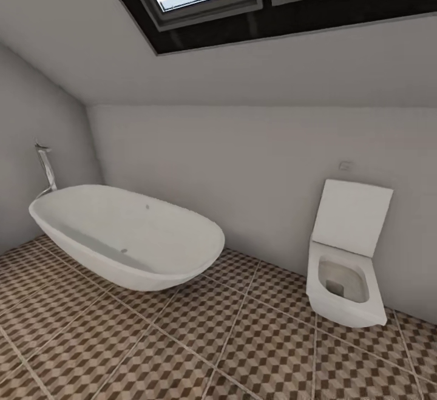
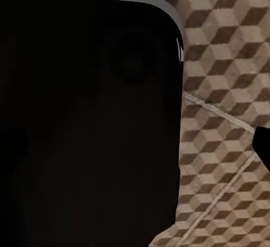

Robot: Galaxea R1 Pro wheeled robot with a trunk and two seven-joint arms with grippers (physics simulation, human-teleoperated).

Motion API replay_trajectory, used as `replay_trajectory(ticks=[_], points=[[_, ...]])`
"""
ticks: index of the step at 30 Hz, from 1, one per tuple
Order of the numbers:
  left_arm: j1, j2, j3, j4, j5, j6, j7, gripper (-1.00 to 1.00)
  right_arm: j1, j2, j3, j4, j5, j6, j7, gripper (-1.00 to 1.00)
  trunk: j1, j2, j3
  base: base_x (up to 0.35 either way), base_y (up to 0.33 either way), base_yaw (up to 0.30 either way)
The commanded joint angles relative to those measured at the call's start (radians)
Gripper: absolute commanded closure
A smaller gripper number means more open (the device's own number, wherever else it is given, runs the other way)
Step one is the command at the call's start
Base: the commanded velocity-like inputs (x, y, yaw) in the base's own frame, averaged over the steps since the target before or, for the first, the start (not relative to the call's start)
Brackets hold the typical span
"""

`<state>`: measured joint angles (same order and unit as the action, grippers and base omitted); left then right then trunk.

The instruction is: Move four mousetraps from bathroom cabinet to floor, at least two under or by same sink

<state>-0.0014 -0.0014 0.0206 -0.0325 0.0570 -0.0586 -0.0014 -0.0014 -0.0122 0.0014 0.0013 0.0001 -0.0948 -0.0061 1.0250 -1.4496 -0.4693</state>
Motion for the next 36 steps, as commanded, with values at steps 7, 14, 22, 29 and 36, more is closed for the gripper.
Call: replay_trajectory(ticks=[7,14,22,29,36], points=[[0.000,0.000,0.001,0.000,0.006,-0.003,0.000,-1.00,0.000,0.000,0.000,0.000,0.000,-0.003,-0.001,-1.00,0.000,0.000,-0.001,0.000,0.000,-0.250],[0.000,0.000,0.001,0.000,0.006,-0.003,0.000,-1.00,0.000,0.000,0.000,0.000,-0.001,-0.003,-0.001,-1.00,0.000,0.000,0.000,0.000,0.000,-0.250],[0.000,0.000,0.001,0.000,0.006,-0.003,0.000,-1.00,0.000,0.000,0.000,0.000,-0.007,-0.003,-0.002,-1.00,0.000,0.000,0.002,0.000,0.000,-0.250],[0.000,0.000,0.001,0.000,0.006,-0.003,0.000,-1.00,0.000,0.000,-0.002,0.000,-0.010,-0.003,-0.002,-1.00,0.000,0.000,0.004,0.000,0.000,-0.250],[0.000,0.000,0.002,0.000,0.006,-0.003,0.000,-1.00,0.000,0.000,-0.003,0.000,-0.010,-0.003,-0.002,-1.00,0.000,0.000,0.007,0.000,0.000,-0.251]])
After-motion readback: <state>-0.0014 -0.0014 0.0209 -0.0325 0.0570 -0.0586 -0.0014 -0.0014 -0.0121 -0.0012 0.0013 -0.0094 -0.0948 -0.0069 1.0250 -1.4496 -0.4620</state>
